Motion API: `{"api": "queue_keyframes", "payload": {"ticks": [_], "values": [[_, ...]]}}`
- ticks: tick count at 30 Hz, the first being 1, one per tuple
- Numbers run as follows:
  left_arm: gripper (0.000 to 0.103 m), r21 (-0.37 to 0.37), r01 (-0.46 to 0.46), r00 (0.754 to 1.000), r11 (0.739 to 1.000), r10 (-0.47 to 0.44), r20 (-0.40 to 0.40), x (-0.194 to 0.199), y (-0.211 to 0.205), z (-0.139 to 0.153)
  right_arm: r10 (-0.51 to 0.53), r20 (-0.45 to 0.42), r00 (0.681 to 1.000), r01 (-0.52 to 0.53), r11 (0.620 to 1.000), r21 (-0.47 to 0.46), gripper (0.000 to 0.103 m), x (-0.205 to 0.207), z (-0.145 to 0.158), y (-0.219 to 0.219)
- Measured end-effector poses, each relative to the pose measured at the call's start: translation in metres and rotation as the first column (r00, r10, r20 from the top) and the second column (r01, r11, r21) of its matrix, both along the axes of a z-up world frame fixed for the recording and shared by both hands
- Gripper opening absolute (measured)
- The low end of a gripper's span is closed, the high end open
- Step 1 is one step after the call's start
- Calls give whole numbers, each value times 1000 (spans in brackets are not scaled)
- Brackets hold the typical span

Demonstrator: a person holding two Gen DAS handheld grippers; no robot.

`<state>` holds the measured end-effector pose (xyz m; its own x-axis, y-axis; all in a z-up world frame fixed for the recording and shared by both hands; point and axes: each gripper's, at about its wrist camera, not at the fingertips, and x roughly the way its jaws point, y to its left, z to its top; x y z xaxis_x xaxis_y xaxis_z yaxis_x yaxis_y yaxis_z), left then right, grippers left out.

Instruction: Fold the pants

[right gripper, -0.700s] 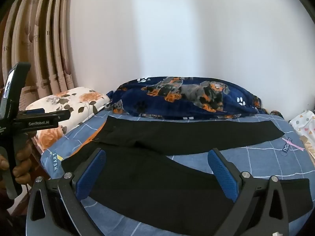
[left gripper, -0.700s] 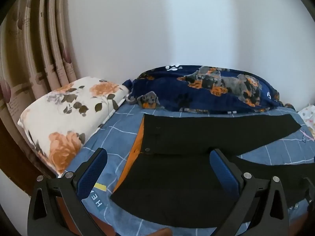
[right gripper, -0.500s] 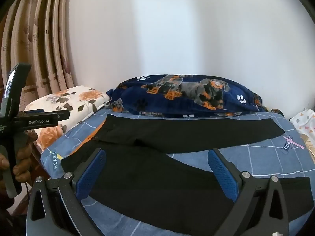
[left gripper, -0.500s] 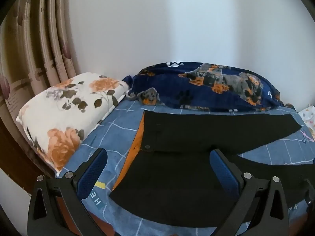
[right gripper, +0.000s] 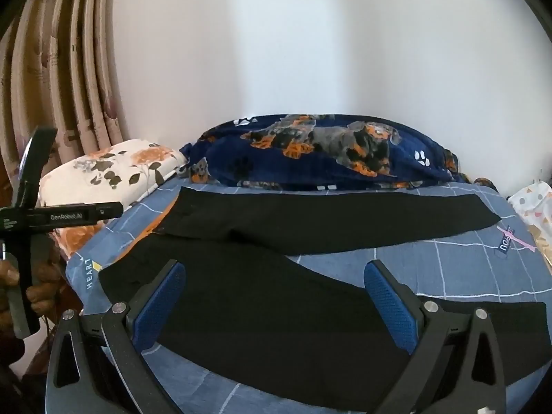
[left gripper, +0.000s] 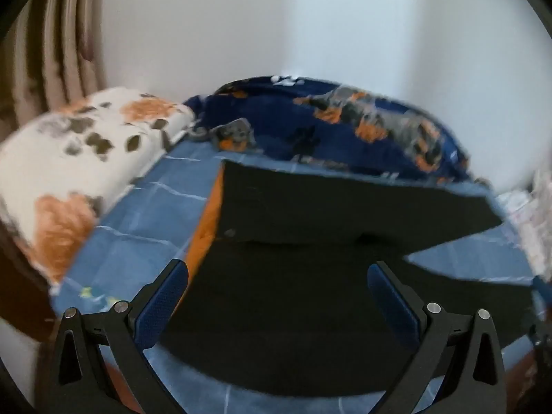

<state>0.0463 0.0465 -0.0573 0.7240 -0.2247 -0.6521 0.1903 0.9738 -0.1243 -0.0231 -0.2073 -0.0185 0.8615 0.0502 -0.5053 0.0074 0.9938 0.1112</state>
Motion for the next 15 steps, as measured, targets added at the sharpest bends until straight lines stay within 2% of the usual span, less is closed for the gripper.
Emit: {"api": "queue_keyframes", "payload": {"ticks": [2, 3, 5, 9, 11, 13, 15], "values": [[103, -85, 45, 999, 995, -43, 25, 8, 19, -8, -3, -19, 1000, 3, 1000, 0, 103, 5, -4, -1], [103, -86, 61, 998, 994, -62, -10, 18, 23, -12, -6, -27, 1000, 6, 1000, 0, 103, 6, -6, -1], [103, -36, 104, 991, 994, -106, -83, 44, 27, -21, -10, -46, 999, 10, 1000, 4, 103, 10, -12, -3], [103, 60, 81, 994, 995, -76, -73, 88, 40, -29, -14, -99, 995, 15, 1000, 18, 103, 24, -26, -7], [99, 87, 73, 996, 994, -67, -65, 122, 47, -34, -13, -120, 993, 16, 1000, 22, 103, 31, -32, -8], [82, 94, 84, 995, 992, -78, -63, 156, 55, -39, -14, -144, 990, 18, 1000, 23, 103, 38, -39, -8], [76, 91, 115, 989, 989, -105, -103, 196, 61, -52, -15, -167, 986, 19, 1000, 23, 103, 44, -45, -8]]}}
